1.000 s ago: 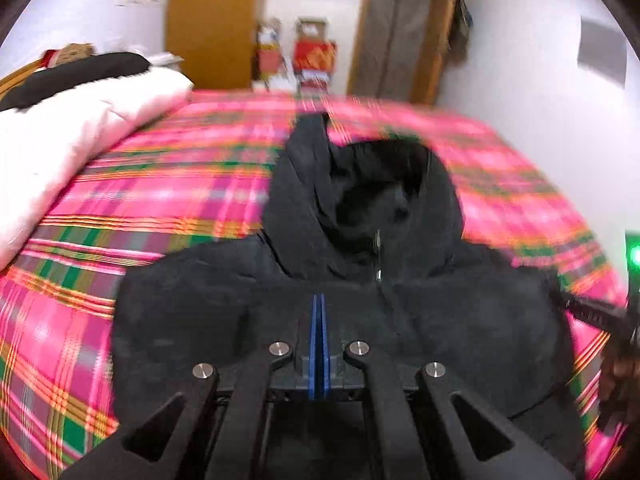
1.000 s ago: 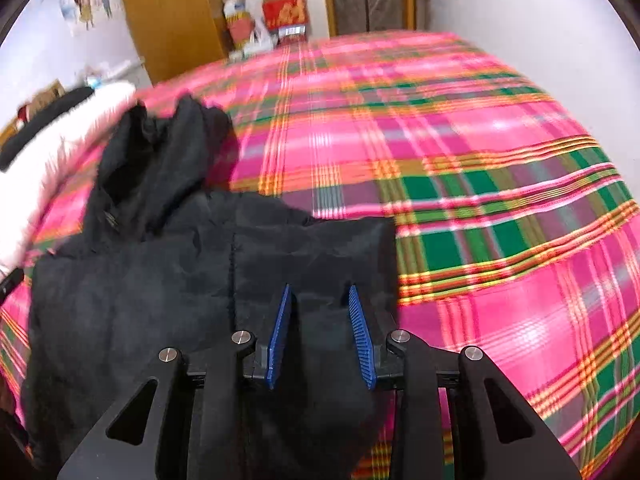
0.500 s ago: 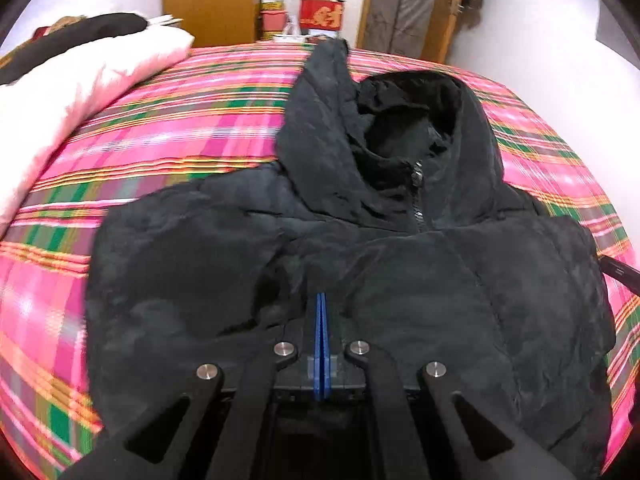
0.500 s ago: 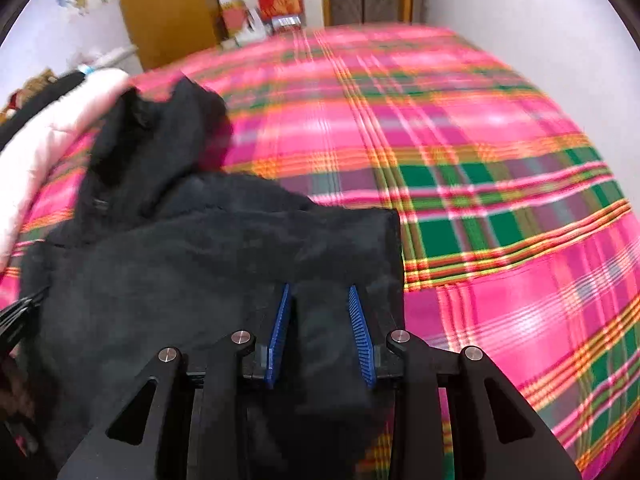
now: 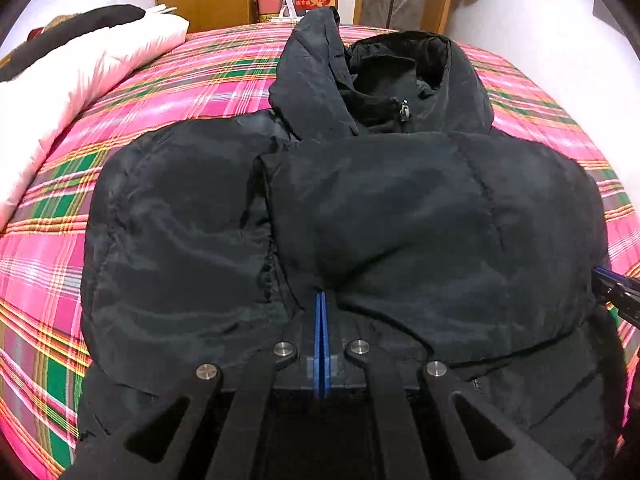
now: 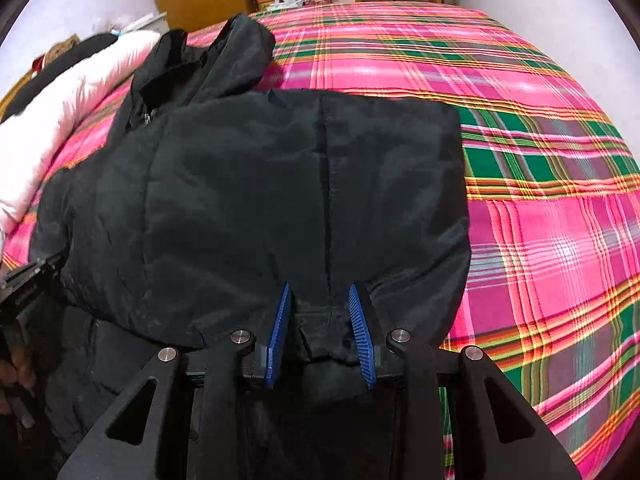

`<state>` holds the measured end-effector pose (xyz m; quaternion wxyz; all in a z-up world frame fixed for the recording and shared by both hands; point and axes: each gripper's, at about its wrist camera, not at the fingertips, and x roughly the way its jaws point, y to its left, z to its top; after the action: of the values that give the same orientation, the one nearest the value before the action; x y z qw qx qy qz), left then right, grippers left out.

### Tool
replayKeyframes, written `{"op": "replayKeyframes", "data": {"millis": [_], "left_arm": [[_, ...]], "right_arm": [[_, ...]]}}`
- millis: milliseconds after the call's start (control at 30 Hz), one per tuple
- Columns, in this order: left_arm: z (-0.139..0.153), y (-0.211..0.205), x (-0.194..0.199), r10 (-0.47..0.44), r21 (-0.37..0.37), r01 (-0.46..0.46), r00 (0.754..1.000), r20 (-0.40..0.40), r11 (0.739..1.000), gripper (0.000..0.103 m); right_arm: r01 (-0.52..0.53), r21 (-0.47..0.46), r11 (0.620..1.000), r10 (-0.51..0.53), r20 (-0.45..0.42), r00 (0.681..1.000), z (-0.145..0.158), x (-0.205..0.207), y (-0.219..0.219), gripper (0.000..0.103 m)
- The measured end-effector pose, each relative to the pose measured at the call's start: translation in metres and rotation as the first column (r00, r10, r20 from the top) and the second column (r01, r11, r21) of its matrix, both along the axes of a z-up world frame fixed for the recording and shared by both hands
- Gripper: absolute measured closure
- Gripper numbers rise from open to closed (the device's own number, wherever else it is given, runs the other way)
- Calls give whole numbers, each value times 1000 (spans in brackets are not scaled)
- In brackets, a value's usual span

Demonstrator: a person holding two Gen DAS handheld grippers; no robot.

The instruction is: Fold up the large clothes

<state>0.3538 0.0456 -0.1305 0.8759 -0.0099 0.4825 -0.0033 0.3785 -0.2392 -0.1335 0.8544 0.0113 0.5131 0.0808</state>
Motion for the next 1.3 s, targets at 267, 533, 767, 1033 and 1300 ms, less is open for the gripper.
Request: {"op": "replayKeyframes", "data": {"millis": [267,533,767,1033,1300], "left_arm": [[17,1,-14,26,15,-26,1000,1,1000,100],[60,21,-13,28,-30,-25,992,120,999,97],[14,23,9,24,-7,-25,999,-47,1000,94],[48,29,-6,62,-65,-61,998,25,996,94],[76,37,10,68,-98,-58,992,107,994,58]], "right_arm": [[23,-59,998,-24,-14,1000,17,-5,7,72],[-7,-21,1000,9,97,995,59,-8,17,72],[3,-16,1000,-3,-5,1000,19,13,22,71],[-15,28,999,12,102,995,51,0,28,67],[-51,62,997,42,141,989,70,34,42,53]]}}
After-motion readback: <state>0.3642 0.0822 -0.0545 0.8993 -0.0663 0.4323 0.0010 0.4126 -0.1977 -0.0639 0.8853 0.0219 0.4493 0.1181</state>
